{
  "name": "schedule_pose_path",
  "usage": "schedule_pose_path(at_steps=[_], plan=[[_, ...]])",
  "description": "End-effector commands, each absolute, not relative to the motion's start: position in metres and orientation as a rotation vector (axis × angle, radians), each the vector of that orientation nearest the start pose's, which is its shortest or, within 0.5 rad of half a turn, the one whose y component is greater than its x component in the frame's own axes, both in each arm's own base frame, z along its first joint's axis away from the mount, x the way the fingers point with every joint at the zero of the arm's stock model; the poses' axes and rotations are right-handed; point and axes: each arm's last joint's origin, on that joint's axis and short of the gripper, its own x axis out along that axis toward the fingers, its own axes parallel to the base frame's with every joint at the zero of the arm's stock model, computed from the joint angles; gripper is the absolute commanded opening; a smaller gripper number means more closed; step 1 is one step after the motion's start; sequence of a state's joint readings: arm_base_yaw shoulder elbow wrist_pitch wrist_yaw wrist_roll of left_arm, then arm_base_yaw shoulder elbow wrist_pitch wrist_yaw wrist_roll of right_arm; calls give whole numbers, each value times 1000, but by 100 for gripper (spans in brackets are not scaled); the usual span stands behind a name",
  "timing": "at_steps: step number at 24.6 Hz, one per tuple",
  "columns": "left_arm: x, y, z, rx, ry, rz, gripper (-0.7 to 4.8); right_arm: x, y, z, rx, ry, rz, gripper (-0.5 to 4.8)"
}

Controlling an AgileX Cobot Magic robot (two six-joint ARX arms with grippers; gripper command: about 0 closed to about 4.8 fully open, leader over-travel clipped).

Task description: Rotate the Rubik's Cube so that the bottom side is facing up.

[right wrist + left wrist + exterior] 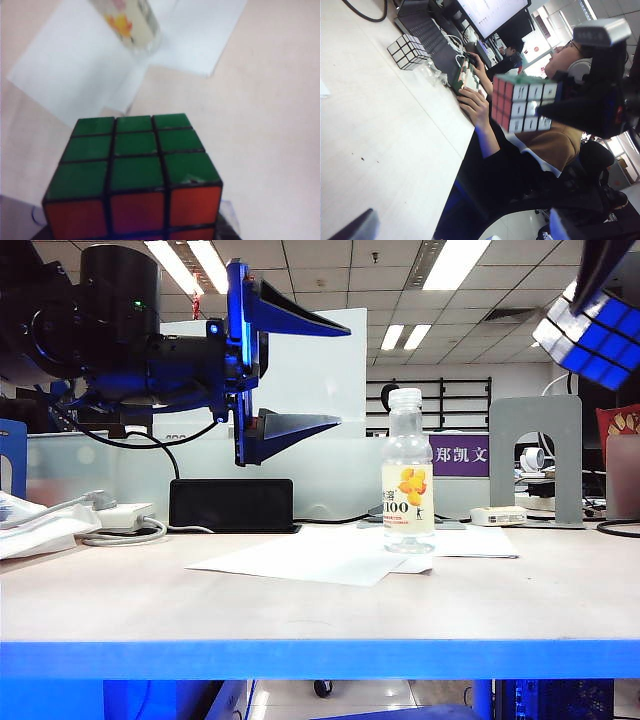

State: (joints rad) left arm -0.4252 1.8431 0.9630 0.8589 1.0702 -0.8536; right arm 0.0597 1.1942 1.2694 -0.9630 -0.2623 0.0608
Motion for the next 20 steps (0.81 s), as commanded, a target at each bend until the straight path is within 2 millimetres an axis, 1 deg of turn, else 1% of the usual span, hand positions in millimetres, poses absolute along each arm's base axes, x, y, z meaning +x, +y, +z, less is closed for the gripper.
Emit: schedule_pose_path(at_steps=[1, 4, 8, 13, 15, 20], plan=[[331, -178, 208, -684, 642, -1401, 479, 218, 19, 351, 118, 955, 216, 301], [331, -178, 208, -684, 642, -1401, 479, 217, 19, 346, 120, 1010, 211, 301], [331, -178, 208, -685, 642, -1400, 479, 222, 19, 336, 121, 1094, 197, 301], [331, -178, 208, -684, 641, -1400, 479, 237, 20, 319, 117, 1202, 197, 307], [331, -178, 208, -684, 641, -1400, 479, 243, 21, 313, 109, 1227, 217, 307], [331, -178, 208, -683, 640, -1400, 479, 259, 21, 298, 85, 1267, 190, 307]])
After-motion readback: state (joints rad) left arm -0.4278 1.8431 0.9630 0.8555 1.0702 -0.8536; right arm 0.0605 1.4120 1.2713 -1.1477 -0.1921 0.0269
